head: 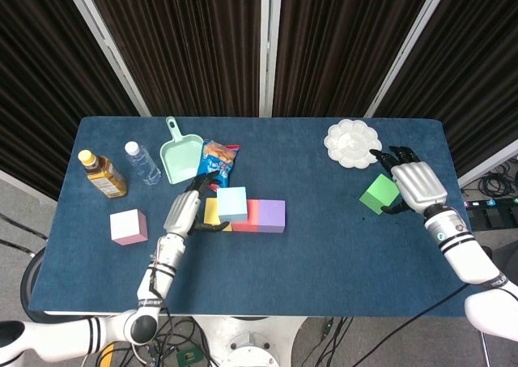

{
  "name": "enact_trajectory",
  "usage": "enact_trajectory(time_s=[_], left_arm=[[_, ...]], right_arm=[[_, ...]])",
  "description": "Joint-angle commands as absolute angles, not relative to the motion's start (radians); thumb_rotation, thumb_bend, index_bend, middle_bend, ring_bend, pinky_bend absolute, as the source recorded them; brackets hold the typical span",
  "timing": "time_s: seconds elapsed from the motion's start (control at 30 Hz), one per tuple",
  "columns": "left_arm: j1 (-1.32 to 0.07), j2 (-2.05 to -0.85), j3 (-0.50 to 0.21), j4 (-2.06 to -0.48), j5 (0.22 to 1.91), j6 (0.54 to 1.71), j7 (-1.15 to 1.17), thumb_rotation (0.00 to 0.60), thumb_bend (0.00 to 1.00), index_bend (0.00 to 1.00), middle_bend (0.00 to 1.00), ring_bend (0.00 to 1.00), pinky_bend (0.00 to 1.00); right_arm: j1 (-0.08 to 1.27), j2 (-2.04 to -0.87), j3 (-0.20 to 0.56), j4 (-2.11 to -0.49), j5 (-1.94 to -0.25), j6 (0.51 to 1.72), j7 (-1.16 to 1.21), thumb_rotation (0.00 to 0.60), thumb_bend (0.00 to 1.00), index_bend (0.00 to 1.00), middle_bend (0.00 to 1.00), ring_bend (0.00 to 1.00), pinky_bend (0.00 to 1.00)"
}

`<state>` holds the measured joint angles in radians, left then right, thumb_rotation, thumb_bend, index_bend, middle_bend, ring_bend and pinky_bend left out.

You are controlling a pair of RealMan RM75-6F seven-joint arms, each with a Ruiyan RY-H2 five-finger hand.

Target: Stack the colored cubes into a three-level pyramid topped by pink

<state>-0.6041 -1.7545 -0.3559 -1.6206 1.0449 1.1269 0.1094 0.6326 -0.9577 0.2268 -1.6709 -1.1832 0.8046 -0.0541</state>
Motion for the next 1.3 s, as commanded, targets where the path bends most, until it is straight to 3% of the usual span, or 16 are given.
enact_trajectory(time_s=[0.03,0.83,1.3], left_arm=[[-0.609,-1.759,-0.357,-1.615,1.04,1.13,0.11,0.6,0.09,0.09,0.26,0.01,0.13],[-0.636,-1.789,-0.381,-1.583,1.035,1.144,0.051,0.6,0.16,0.1,0.39,0.04,0.13],[-0.68,-1.644,-0.346,-1.574,1.137,0.936,-0.121,0.6,0.16,0.1,0.4,0.05,0.12]], right_arm=[[0.634,-0.961,0.222,-1.665,-1.185,0.806,-0.049,0.6,0.0,0.0,0.15,0.0,0.0],[0.633,-0.987,0.198,-1.61,-1.175,0.823,-0.003,0.6,0.0,0.0,0.15,0.0,0.0],[0.634,-0.997,0.191,-1.605,-1.165,0.834,-0.012,0.6,0.0,0.0,0.15,0.0,0.0]])
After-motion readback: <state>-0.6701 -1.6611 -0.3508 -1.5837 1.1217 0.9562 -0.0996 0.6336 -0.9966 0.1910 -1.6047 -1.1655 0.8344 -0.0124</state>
